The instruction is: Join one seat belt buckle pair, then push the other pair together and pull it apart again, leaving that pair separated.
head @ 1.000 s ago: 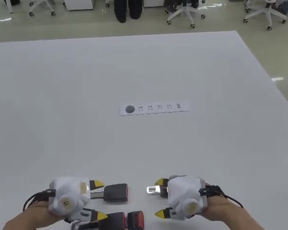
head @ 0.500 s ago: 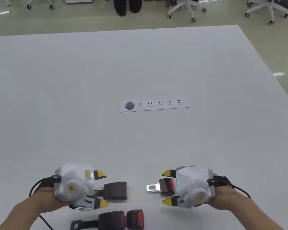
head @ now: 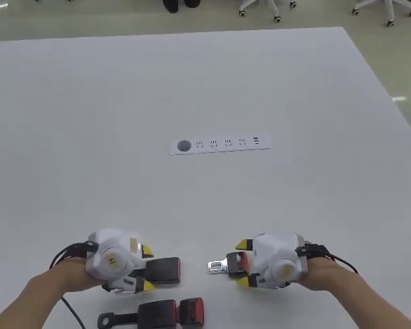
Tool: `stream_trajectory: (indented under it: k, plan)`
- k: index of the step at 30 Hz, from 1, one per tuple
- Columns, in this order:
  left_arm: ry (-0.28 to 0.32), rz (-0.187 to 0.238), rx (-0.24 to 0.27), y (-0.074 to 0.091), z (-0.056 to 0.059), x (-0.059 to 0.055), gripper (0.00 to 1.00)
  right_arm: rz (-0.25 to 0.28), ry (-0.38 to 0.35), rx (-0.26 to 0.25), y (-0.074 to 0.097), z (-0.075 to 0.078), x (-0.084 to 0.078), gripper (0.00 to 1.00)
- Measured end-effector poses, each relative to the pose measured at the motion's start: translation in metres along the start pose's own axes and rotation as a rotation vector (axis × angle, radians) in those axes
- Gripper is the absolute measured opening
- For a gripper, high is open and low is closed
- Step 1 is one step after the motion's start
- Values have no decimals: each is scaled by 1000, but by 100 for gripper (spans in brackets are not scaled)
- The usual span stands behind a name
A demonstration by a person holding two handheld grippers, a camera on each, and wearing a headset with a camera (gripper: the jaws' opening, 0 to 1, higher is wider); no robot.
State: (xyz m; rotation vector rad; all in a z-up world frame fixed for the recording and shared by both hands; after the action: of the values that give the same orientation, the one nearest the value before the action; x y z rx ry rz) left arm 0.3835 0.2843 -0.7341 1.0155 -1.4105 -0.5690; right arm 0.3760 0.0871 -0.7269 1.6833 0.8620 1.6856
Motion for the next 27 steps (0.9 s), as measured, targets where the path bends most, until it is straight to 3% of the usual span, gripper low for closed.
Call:
stream_trajectory:
  k: [13,14,27]
  plan:
    - [-36,-55,-48,-14,0,-3,35,-17,-33,42,-10,7,-11,34]
    - [-45,-44,-53,-13,2,1,35,-16,-36,43,-11,7,-12,33]
    - [-36,-46,-43,-16,0,-3,33,-9,-34,56,-17,7,-17,32]
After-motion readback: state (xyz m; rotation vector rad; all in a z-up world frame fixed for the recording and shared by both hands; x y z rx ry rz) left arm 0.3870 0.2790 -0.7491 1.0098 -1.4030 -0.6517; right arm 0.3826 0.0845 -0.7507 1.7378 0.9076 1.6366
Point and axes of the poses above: the centre of the closed fingertips' face, and the gripper's own axes: y roughly backward along the fingers, z roughly to its right, x roughly out of its top, the point moved 3 cm from there along y, roughly backward along the fingers, and after that the axes turned 11 degrees about x, right-handed, at the moved point
